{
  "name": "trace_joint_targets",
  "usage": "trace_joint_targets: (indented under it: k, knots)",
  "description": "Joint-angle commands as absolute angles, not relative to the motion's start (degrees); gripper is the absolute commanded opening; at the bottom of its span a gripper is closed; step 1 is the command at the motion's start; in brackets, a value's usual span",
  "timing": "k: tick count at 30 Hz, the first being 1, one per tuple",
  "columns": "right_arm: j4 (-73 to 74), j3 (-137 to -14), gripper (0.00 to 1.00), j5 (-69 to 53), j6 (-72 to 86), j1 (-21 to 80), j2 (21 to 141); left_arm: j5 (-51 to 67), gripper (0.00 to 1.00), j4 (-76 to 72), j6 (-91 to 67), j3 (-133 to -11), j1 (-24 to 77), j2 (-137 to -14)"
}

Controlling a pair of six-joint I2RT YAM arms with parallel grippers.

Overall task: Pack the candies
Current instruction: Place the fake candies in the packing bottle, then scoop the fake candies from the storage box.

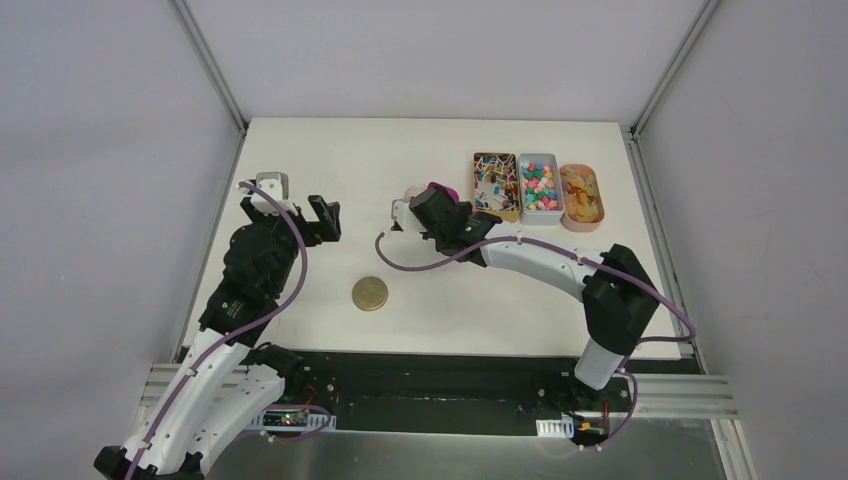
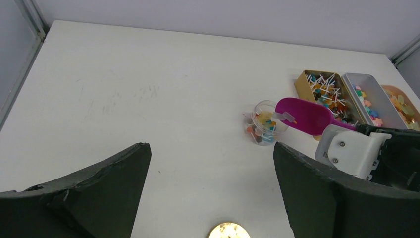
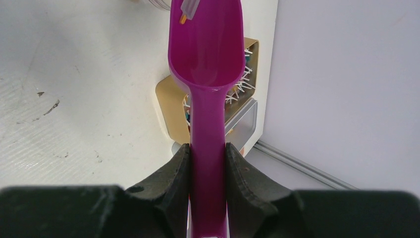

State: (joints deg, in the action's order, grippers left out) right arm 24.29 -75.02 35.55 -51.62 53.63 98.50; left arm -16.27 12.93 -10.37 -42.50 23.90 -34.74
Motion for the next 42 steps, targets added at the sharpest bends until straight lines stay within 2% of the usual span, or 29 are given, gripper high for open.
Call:
trace_joint_targets:
  k: [1,13,24,31,42]
  knots:
    - [23.64,-78.0,0.0,38.88,-53.47,54.38,98.5,-16.8,0.99,12.44,-9.34,-42.63,23.55,-34.1]
    - [23.67,-78.37,0.0,40.89,-55.02,54.76,98.43,-16.7,0.99,12.39,-9.32,-42.63,23.55,-34.12]
    - [24.73,-77.51,0.0,39.38,-53.56,52.57,92.86,-16.65,0.99,12.43,-9.33,-42.63,23.55,-33.95]
    - [26.75,-74.41,0.0,37.58,-50.05,46.52,87.55,-16.78,0.99,12.42,-9.33,-42.58,23.55,-33.86]
    - [34.63,-73.84,0.0,30.99,-39.98,31.64,82.21,-16.77,0.99,12.39,-9.32,-42.54,23.56,-34.19]
